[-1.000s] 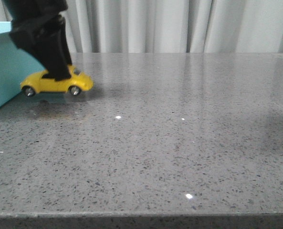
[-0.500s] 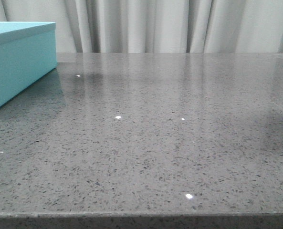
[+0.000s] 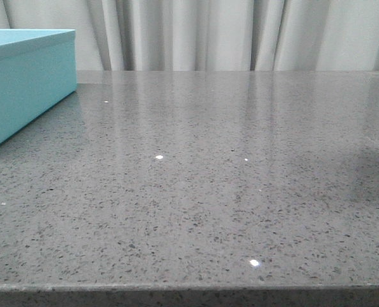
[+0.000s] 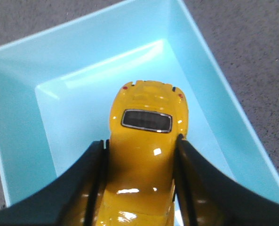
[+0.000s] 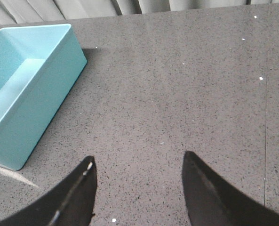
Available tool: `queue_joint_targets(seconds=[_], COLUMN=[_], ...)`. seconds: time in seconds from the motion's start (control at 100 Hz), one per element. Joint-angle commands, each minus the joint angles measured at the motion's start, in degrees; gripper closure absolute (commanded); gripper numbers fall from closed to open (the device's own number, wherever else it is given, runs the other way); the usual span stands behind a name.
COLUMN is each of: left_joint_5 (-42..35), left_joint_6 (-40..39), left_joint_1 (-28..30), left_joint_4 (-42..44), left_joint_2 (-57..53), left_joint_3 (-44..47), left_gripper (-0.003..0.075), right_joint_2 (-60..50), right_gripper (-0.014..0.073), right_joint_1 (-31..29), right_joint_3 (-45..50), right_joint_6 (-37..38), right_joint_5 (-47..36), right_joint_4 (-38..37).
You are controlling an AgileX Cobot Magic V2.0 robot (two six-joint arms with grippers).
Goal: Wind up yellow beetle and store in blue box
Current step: 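Lift the car with the left gripper and lower it into the blue box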
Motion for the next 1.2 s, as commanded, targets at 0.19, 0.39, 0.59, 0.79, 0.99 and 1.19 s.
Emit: queue_joint_targets(seconds=[0.19, 0.39, 0.59, 0.79, 0.99, 1.19], left_joint_5=[-0.1, 1.0, 1.0, 1.0, 1.0, 1.0], left_joint_6=[-0.9, -0.9, -0.9, -0.9, -0.9, -0.9], left_joint_1=[1.0, 1.0, 0.8, 0.8, 0.8, 0.8], left_joint_4=[-2.0, -2.1, -2.5, -3.0, -3.1, -3.1], left_joint_2=[2.6, 8.0, 11.3, 12.3, 12.3, 12.3], left_joint_3=[3.0, 3.6, 3.6, 3.6, 3.6, 3.6], left_gripper=[0.0605, 0.0606, 0.0606, 0.0602, 0.0447, 0.0351], right_joint_2=[-0.7, -0.7, -0.7, -0.7, -0.7, -0.7], right_gripper=[0.0179, 0.0179, 0.0179, 0.0179, 0.0179, 0.0179], right_joint_1=[0.0, 0.0, 0.0, 0.0, 0.0, 0.0], right_joint_3=[-1.4, -1.4, -1.4, -1.4, -1.4, -1.4], right_joint_6=[-0.1, -0.1, -0.1, -0.1, -0.1, -0.1], right_joint_5=[-4.6, -4.6, -4.6, -4.6, -4.6, -4.3], right_joint_4=[-0.8, -0.2, 0.4, 0.6, 0.7, 0.6])
